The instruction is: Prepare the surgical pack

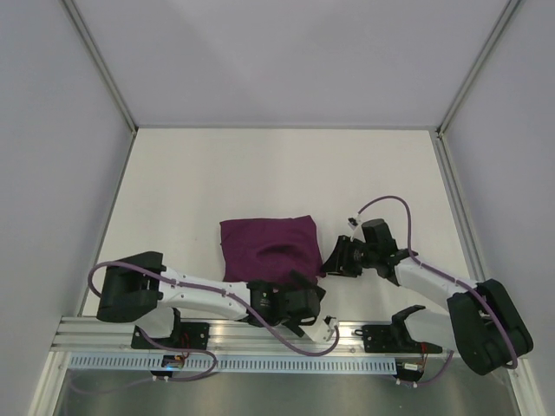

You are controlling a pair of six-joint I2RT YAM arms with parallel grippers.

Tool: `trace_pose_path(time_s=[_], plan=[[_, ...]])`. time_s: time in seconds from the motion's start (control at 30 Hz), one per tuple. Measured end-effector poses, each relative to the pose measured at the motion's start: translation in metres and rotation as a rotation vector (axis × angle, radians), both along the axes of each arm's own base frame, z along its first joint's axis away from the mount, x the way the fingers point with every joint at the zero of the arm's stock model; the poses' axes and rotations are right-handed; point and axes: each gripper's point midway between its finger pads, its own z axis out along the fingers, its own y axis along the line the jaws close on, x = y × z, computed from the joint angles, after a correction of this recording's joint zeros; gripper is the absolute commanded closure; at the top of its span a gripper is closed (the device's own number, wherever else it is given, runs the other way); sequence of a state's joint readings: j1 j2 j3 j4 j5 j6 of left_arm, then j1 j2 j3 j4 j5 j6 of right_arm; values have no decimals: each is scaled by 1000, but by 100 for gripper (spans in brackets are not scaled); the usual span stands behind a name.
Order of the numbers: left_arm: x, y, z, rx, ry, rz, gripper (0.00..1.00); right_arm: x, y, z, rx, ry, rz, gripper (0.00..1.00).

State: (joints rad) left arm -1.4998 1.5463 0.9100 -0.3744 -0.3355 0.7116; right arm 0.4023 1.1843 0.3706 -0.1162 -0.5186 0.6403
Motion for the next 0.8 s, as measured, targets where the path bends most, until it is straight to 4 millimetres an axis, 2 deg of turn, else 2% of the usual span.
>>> trace_pose_path(time_s=[0.07,0.17,0.2,0.27,0.3,0.33,0.37,0.57,0.67,0.8], plan=[[-1,-1,-10,2,-59,-19,13,1,1,0,6,-8,-1,59],[2,4,-27,39,-134,-30,34,2,3,-1,20,-10,3,59],[4,5,-29,46,-152,-29,47,3,5,-2,25,-8,4,60],[11,4,-31,48,-194,-15,60,4,7,-5,37,6,9,60],[13,3,-29,41,-211,-7,77,4,9,-6,44,12,11,62],[16,2,-27,28,-224,7,86,5,10,-6,51,13,14,63],[18,1,-24,17,-236,15,100,6,12,-6,58,14,16,64],[14,7,-15,-7,-195,41,100,9,18,-4,100,10,14,79],[-1,12,-8,-9,-91,32,100,10,20,-3,118,11,10,87],[-27,7,11,-25,84,2,100,12,22,-4,129,23,1,94]])
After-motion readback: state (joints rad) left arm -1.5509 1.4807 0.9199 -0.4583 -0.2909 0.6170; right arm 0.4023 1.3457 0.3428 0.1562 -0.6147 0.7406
